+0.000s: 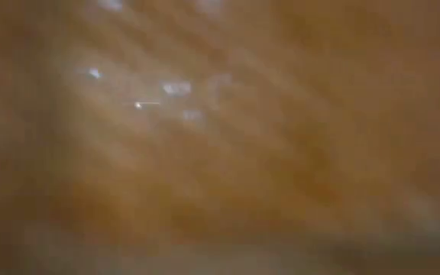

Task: Fold towel
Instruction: Fold the yellow squared towel

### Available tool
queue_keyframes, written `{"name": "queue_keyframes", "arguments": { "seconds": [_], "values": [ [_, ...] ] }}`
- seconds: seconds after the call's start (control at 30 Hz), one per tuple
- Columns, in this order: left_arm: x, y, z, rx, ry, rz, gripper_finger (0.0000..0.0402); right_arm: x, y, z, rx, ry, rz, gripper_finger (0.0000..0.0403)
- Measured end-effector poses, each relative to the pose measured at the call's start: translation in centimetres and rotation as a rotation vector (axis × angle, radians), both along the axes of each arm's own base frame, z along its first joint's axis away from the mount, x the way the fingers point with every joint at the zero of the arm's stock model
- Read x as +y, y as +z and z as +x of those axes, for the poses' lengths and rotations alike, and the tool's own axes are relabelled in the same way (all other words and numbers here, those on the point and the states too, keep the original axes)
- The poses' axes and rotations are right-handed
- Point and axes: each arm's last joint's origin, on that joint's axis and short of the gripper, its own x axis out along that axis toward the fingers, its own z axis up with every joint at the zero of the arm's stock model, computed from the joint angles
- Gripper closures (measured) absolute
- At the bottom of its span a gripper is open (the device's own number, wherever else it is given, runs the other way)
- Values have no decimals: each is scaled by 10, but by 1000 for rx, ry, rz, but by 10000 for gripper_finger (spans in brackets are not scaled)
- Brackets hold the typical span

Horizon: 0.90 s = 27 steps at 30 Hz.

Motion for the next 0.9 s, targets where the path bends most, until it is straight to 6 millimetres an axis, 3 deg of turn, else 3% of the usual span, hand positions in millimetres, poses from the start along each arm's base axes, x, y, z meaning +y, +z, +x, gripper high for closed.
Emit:
{"name": "queue_keyframes", "arguments": {
  "seconds": [0.17,0.37,0.63,0.77,0.9],
  "values": [
    [9,-8,2,-60,147,150,401,-10,4,21,49,25,46,402],
    [21,-4,0,-111,239,239,401,-36,-15,35,135,30,55,403],
    [40,-28,16,105,218,87,401,-83,-58,46,321,-117,104,403],
    [57,-42,28,257,260,55,401,-93,-78,53,416,-213,139,403],
    [70,-48,35,289,302,103,401,-103,-92,54,475,-261,161,403]
  ]
}}
